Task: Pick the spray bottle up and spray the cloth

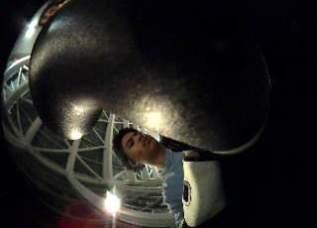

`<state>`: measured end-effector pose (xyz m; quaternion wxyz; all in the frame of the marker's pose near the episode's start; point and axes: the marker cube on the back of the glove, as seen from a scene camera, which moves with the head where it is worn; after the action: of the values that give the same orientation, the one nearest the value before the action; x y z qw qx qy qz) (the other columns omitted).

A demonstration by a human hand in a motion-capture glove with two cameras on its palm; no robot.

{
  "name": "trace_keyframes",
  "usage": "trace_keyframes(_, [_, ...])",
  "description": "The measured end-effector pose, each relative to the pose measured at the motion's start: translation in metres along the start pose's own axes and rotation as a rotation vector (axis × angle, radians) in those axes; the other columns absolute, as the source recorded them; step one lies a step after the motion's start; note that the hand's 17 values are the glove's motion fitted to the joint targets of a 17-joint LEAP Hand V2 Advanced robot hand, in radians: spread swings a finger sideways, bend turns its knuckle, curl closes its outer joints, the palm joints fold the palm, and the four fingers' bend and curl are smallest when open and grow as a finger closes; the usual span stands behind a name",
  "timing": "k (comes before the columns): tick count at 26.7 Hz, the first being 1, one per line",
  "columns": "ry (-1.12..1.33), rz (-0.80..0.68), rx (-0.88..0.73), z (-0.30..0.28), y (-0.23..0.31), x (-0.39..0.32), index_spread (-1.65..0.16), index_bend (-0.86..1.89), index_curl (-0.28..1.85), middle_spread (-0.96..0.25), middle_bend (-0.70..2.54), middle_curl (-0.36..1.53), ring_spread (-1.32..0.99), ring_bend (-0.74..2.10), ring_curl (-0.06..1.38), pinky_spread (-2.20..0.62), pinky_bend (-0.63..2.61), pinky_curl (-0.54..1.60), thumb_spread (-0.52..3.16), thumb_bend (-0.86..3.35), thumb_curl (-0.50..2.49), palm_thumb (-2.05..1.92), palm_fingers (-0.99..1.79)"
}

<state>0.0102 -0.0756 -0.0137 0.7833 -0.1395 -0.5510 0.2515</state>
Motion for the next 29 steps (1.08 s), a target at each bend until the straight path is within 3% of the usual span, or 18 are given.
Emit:
trace_keyframes(15, [0.068, -0.564, 0.006, 0.089, -0.077, -0.068, -0.21, 0.18, 0.48, -0.09, 0.34, 0.51, 0.02, 0.44, 0.42, 0.32, 0.11, 0.21, 0.70, -0.02, 0.72, 0.88, 1.00])
trace_keyframes(29, [0.261, -0.665, -0.149, 0.172, -0.157, -0.069, -0.22, 0.17, 0.50, -0.10, 0.35, 0.51, 0.00, 0.43, 0.42, 0.30, 0.12, 0.18, 0.70, -0.03, 0.72, 0.89, 0.97])
